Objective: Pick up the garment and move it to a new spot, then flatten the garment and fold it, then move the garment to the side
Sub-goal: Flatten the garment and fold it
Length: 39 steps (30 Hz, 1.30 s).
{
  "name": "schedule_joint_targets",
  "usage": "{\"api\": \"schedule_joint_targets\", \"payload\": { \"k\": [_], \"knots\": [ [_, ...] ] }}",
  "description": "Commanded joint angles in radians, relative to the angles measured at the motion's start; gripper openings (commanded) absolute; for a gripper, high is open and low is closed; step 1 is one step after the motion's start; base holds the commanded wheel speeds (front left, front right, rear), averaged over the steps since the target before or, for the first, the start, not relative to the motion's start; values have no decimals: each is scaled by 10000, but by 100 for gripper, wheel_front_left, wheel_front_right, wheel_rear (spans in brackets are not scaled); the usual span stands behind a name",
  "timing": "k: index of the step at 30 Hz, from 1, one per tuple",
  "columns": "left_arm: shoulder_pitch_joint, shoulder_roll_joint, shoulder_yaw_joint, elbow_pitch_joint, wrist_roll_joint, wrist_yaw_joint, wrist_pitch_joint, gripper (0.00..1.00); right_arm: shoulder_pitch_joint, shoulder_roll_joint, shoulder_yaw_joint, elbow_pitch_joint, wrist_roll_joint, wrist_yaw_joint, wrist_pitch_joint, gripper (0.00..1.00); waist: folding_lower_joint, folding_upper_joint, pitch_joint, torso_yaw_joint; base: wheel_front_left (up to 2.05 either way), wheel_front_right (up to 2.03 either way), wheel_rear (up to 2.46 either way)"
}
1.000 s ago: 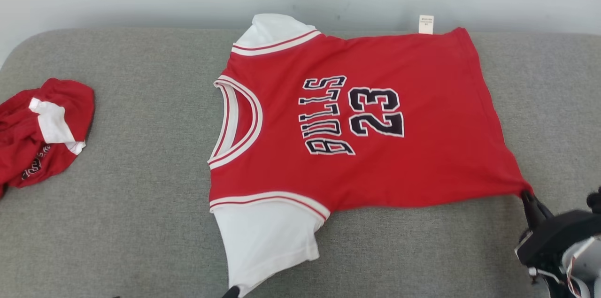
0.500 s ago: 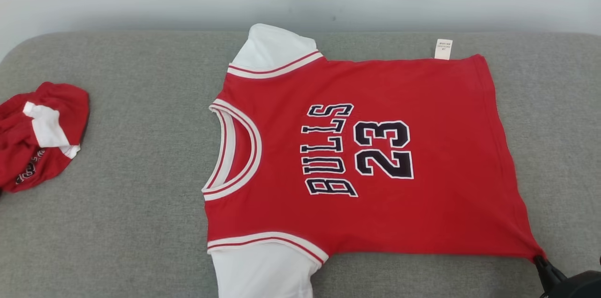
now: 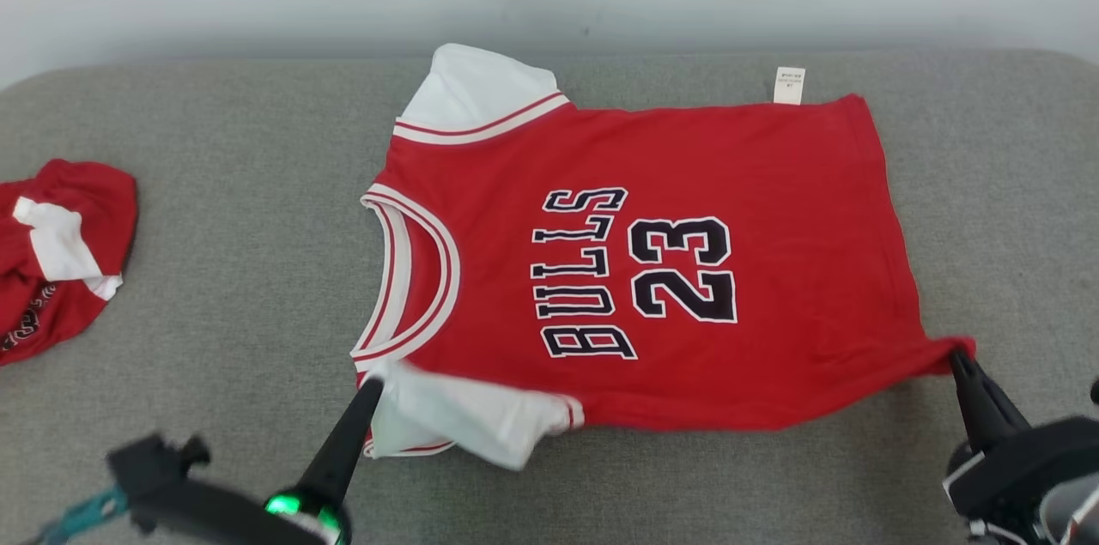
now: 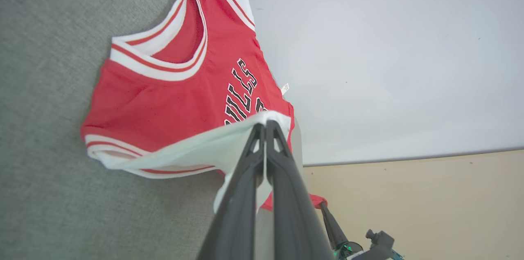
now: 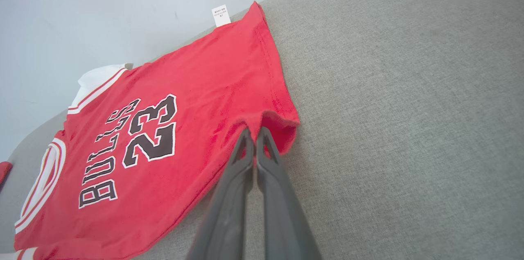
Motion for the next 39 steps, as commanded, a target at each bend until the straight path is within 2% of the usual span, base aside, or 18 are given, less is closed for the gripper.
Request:
{"api": "schedule_joint_targets", "payload": {
  "k": [1,5,9,13,18,29,39],
  "knots": [
    [-1121,-534,-286,648,838,344,-360,0,-561,-53,270,-14,57,11,74,0,0,0,261,-70,0,0,0],
    [-2183,-946,-572,1430,1598,546,-659,0,-1003,-125,427,157,-72,11,173,0,0,0,530,-66,0,0,0],
    [-3577,-1416,-955,2622,2805,790,-1196,0,-1546,-109,283,583,-206,11,174,0,0,0,910,22,0,0,0],
    [-4760,-1812,-1240,3691,3589,727,-1532,0,-2099,-81,163,1022,-430,11,53,0,0,0,1304,39,0,0,0],
    [-5786,-2030,-1377,4762,4317,635,-1908,0,-2735,-76,79,1564,-888,11,-292,0,0,0,1669,-52,0,0,0],
    [-6603,-2380,-1131,5768,4852,143,-2376,0,-3225,-27,-240,2305,-1245,11,-776,0,0,0,1945,-133,0,0,0],
    [-7095,-2327,-919,6160,5051,69,-2474,0,-3739,-54,-200,2489,-1389,11,-1232,0,0,0,2162,-212,0,0,0]
  ]
}}
